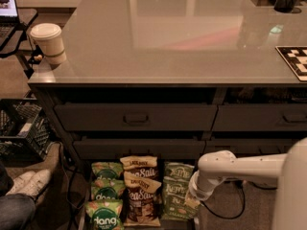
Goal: Pick green jalapeno chip bag from bottom drawer and place on counter
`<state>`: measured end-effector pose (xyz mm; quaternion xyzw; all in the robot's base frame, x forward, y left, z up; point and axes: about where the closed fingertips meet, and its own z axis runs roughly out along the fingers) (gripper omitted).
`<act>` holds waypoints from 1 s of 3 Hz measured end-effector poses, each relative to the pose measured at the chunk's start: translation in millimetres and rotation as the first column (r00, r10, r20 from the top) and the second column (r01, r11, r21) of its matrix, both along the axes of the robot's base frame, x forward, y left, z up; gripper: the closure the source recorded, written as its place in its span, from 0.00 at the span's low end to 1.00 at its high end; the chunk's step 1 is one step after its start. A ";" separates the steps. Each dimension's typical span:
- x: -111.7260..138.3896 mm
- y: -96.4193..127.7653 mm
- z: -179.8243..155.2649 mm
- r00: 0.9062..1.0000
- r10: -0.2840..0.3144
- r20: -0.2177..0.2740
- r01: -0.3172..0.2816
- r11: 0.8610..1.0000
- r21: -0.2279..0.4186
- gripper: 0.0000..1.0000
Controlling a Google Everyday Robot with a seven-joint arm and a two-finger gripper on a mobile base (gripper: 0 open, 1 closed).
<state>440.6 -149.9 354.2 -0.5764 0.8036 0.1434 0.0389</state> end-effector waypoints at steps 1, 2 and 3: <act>-4.3 -2.9 33.1 0.998 -0.008 0.056 0.008 1.000 -0.003 1.00; -8.2 -6.1 59.0 0.995 -0.016 0.095 0.017 1.000 -0.012 1.00; -11.0 -7.8 82.3 0.992 -0.019 0.126 0.024 0.999 -0.033 1.00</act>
Offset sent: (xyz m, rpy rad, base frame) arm -0.0107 -0.0111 0.0938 -0.0269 -0.1496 -0.0289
